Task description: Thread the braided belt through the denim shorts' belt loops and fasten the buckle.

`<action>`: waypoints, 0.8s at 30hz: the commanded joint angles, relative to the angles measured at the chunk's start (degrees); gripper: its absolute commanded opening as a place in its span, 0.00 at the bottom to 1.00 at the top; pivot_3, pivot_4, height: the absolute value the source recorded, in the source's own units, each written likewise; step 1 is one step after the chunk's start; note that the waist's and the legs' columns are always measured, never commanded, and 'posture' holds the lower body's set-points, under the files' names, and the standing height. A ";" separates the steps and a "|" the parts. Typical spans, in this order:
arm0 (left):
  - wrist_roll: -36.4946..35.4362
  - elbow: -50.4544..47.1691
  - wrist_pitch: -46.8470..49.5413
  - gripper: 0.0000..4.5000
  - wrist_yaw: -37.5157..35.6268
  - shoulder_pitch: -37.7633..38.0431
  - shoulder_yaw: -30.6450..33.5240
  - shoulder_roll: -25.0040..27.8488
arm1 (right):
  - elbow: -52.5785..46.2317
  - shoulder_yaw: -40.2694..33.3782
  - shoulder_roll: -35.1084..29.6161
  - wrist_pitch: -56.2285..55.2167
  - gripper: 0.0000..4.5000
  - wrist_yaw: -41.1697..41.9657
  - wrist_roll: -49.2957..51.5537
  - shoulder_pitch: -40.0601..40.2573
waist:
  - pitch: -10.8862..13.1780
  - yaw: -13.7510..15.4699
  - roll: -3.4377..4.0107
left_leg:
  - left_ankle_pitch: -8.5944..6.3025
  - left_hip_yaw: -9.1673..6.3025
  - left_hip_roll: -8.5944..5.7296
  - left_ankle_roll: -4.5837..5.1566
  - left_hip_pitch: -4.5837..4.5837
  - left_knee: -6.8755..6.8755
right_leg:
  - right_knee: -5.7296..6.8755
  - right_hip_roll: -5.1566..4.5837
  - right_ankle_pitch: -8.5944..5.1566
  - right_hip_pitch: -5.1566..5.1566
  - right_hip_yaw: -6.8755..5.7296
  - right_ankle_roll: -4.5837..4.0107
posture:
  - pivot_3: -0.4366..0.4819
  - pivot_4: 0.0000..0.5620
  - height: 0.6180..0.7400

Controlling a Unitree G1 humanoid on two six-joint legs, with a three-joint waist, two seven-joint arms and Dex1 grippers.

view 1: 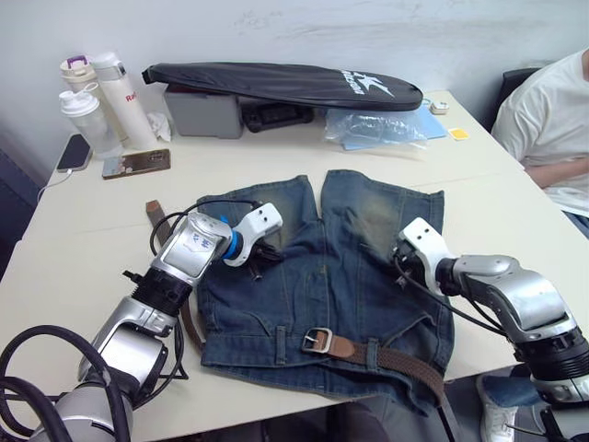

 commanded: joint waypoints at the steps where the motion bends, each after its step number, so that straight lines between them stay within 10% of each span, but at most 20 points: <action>1: -3.94 -1.27 3.96 0.01 5.91 -0.41 9.97 -2.26 | -3.02 -1.43 -0.85 -8.29 0.00 1.75 -3.17 -6.02 | 0.25 -0.09 0.11 | 0.03 0.05 -0.02 0.00 -0.11 0.05 | 0.08 0.00 0.03 -0.15 0.00 0.05 | 0.48 0.27 1.00; 22: 2.27 21.18 -14.45 0.01 13.16 -7.92 9.81 -4.46 | 45.25 6.42 12.01 -37.02 0.00 4.01 -21.94 -26.57 | 0.37 -0.14 0.07 | 0.19 0.24 -0.04 -0.22 -0.07 0.08 | 0.28 0.13 0.11 -0.23 -0.27 0.20 | 0.48 0.27 1.00; 24: 2.36 20.95 -14.41 0.24 12.98 -7.65 9.87 -4.55 | 46.64 5.77 12.46 -37.94 0.00 3.58 -22.04 -26.84 | 0.37 -0.13 0.07 | 0.20 0.25 -0.06 -0.23 -0.05 0.09 | 0.30 0.11 0.11 -0.23 -0.26 0.20 | 0.48 0.27 1.00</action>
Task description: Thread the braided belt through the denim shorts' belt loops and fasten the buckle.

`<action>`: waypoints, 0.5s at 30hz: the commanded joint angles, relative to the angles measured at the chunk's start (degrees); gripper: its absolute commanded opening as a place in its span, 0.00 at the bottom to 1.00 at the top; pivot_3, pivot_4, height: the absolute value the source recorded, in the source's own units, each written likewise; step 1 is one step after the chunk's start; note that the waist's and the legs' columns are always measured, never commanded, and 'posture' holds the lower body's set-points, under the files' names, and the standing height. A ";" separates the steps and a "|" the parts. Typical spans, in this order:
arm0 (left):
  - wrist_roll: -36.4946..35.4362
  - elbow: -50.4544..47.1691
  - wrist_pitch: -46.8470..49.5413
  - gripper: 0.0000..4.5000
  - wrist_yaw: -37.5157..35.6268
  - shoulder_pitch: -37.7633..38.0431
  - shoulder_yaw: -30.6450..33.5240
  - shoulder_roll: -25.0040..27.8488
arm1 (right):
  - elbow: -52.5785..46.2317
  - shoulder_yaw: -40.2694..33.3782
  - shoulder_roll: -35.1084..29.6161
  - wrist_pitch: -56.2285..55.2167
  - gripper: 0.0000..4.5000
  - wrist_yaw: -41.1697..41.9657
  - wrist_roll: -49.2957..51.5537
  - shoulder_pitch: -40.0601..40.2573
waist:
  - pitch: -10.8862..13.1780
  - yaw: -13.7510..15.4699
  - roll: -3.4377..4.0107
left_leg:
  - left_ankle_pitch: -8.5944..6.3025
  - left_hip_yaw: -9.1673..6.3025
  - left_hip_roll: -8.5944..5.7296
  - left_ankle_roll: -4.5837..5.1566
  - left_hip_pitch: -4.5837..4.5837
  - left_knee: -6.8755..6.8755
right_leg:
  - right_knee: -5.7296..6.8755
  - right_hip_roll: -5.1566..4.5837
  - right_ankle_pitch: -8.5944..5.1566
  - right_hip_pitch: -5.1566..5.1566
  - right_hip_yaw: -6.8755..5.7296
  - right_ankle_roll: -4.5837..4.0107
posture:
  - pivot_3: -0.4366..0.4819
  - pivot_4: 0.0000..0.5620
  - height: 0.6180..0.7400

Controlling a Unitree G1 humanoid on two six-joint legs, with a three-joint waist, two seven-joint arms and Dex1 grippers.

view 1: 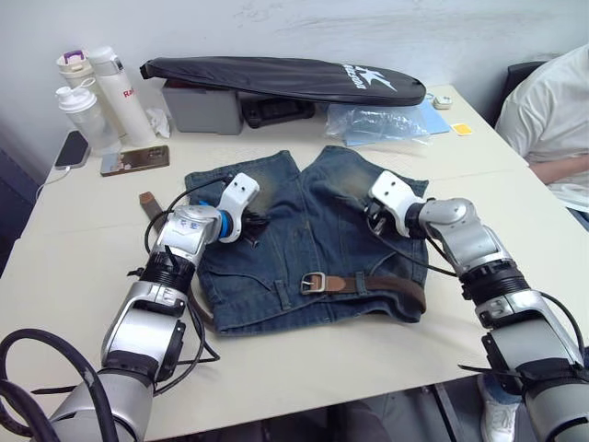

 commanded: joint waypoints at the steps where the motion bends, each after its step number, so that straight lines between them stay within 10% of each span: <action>1: 0.47 -0.76 -0.57 0.31 -0.14 -0.33 0.34 0.30 | 2.15 -2.93 0.18 -1.90 0.10 -0.03 -0.43 -1.31 | 0.00 0.02 0.00 | 0.00 0.01 0.00 -0.01 0.00 0.00 | 0.00 0.00 0.00 0.00 0.00 0.00 | 0.48 0.27 1.00; 9: -3.39 -6.10 4.11 1.00 -1.07 -0.21 5.36 2.45 | -4.26 -6.91 -1.57 -1.26 0.85 5.37 2.20 -1.23 | 0.12 -0.82 0.15 | 0.02 -0.02 0.01 -0.04 -0.03 -0.03 | 0.00 0.01 0.00 0.00 -0.02 0.01 | 0.48 0.27 1.00; 15: -10.69 -21.95 20.72 1.00 -3.32 3.88 11.87 8.21 | -22.09 -11.11 -5.86 8.10 0.98 12.48 8.67 2.02 | 0.15 -1.35 0.21 | 0.01 -0.08 0.05 -0.07 0.04 -0.18 | -0.03 0.02 0.00 -0.01 -0.01 0.01 | 0.48 0.27 1.00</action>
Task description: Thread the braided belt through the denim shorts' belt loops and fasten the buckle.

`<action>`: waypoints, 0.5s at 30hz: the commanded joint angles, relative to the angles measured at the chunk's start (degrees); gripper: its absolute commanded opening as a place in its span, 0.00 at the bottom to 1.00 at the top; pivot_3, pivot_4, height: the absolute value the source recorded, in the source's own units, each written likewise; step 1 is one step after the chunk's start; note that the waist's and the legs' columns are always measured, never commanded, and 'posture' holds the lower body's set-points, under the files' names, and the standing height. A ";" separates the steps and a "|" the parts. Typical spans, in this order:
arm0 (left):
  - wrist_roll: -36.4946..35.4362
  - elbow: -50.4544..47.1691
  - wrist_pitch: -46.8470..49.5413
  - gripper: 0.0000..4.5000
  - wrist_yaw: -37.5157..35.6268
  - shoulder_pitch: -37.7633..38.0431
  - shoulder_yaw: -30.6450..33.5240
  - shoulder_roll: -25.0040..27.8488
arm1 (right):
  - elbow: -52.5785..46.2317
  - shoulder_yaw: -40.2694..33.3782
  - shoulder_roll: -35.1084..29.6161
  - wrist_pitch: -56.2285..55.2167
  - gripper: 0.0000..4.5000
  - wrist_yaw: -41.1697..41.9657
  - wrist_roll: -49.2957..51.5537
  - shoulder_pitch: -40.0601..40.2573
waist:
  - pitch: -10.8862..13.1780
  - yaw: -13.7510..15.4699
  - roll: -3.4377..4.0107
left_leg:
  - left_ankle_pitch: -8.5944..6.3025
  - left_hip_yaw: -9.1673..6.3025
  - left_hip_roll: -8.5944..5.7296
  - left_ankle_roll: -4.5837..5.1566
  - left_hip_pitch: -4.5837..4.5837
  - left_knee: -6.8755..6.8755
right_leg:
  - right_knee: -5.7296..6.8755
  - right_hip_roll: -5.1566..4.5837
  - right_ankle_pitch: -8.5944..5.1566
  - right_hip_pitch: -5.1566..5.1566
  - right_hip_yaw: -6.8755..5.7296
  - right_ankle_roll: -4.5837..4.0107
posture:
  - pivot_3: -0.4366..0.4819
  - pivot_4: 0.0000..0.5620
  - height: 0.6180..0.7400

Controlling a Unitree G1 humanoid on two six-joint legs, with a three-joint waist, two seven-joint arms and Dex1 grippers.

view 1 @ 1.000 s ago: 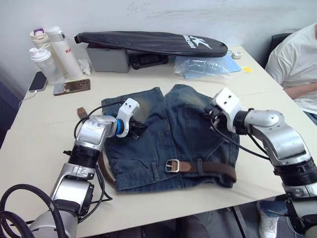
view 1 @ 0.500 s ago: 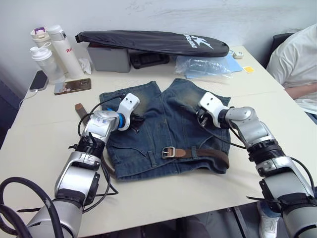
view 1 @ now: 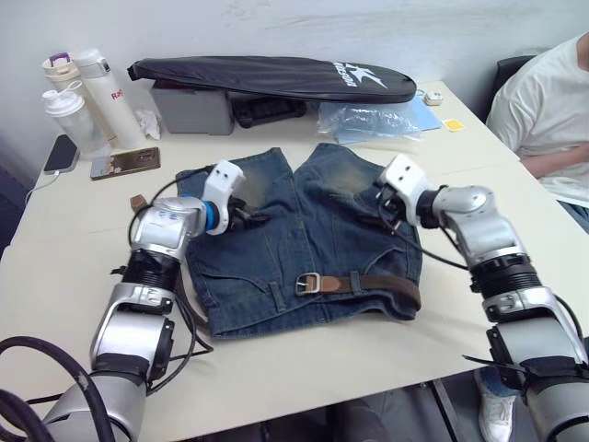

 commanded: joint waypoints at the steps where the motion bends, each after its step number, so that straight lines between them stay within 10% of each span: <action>1: -4.13 -8.19 7.37 1.00 -1.17 1.66 3.89 3.48 | -10.65 -3.00 -1.51 5.06 0.98 3.65 5.11 1.34 | 0.00 -0.04 0.00 | 0.00 -0.04 0.02 -0.01 0.06 0.02 | 0.05 0.02 0.00 0.01 0.04 0.00 | 0.48 0.27 1.00; 15: -12.36 -23.18 31.09 1.00 7.46 20.65 34.42 13.79 | -45.37 -7.24 -10.42 30.66 0.98 15.89 32.24 12.87 | 0.03 0.25 -0.16 | -0.25 -0.22 0.10 0.03 0.18 -0.01 | 0.06 -0.29 -0.01 0.13 0.19 -0.03 | 0.48 0.27 1.00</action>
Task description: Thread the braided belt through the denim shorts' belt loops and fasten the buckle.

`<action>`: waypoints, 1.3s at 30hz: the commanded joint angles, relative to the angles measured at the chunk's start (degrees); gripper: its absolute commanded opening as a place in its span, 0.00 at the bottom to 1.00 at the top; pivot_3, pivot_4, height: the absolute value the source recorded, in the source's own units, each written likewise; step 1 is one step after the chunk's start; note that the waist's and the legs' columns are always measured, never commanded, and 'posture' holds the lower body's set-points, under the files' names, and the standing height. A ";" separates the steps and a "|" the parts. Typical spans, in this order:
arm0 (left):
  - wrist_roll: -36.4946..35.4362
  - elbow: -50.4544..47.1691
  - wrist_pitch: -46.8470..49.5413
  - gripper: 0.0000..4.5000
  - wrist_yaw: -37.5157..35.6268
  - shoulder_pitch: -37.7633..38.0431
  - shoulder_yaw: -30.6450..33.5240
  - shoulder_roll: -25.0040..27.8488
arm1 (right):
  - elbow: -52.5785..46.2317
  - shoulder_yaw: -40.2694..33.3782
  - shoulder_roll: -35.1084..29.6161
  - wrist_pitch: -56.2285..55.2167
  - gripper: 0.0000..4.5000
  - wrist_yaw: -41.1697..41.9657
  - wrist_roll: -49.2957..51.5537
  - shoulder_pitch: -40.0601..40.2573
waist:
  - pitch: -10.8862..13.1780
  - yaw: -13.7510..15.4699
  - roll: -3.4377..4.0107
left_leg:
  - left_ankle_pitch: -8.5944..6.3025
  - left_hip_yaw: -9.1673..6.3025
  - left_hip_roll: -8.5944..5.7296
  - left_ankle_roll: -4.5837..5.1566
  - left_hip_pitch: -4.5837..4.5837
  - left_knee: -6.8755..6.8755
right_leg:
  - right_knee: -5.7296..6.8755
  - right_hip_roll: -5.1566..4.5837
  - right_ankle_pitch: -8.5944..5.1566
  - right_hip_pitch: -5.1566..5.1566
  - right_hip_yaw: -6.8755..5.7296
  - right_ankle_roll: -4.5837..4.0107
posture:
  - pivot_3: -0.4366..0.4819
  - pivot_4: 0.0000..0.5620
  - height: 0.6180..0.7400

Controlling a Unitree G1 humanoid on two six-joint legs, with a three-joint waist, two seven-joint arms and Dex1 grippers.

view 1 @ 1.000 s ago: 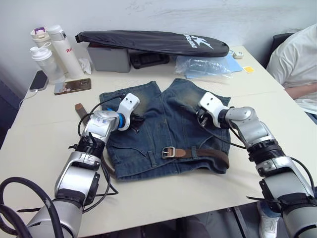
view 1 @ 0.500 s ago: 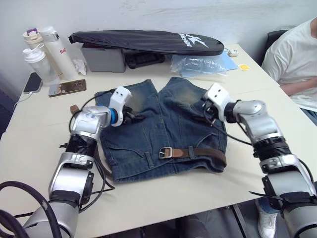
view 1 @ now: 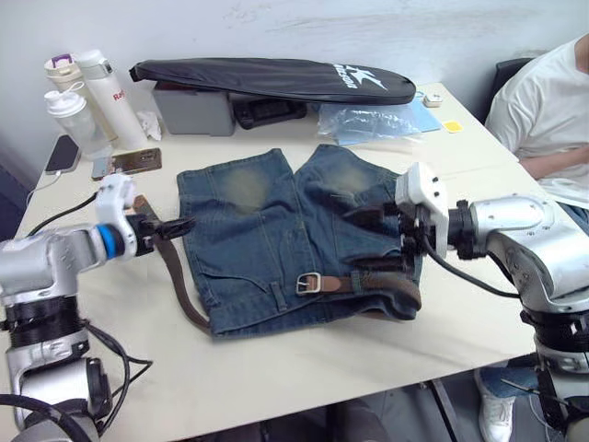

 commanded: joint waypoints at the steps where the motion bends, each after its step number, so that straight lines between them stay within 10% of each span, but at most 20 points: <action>1: -1.16 -5.72 5.06 1.00 3.89 2.89 10.23 0.48 | -2.88 -1.92 -2.55 2.61 0.98 2.96 5.23 -1.00 | -0.01 0.14 -0.06 | -0.02 -0.03 -0.02 0.04 -0.01 0.00 | -0.10 -0.02 0.00 0.00 -0.02 -0.01 | 0.48 0.27 1.00; 10: -0.55 -21.07 15.34 1.00 9.47 14.60 22.66 -6.00 | 1.34 4.13 -2.42 -1.65 0.98 7.85 3.23 -6.38 | -0.03 0.05 -0.25 | -0.10 -0.10 0.00 -0.01 0.07 -0.06 | -0.24 -0.38 -0.07 0.03 0.04 -0.19 | 0.48 0.27 1.00; 22: -4.65 -21.38 16.38 1.00 17.54 6.18 27.83 -20.76 | 2.30 5.86 0.72 -2.32 0.98 1.06 -0.89 -6.56 | -0.05 0.36 -0.46 | -0.09 -0.44 -0.11 -0.06 0.04 -0.05 | -0.32 -0.57 -0.09 0.23 -0.06 -0.24 | 0.48 0.27 1.00; 39: 16.64 9.55 -3.19 1.00 46.67 -18.59 6.42 -21.97 | -1.58 2.63 1.79 -1.77 0.98 -10.32 -3.90 -1.91 | -0.03 0.30 -0.50 | -0.02 -0.54 -0.11 -0.19 0.02 -0.08 | -0.39 -0.10 -0.05 0.39 -0.70 -0.16 | 0.48 0.27 1.00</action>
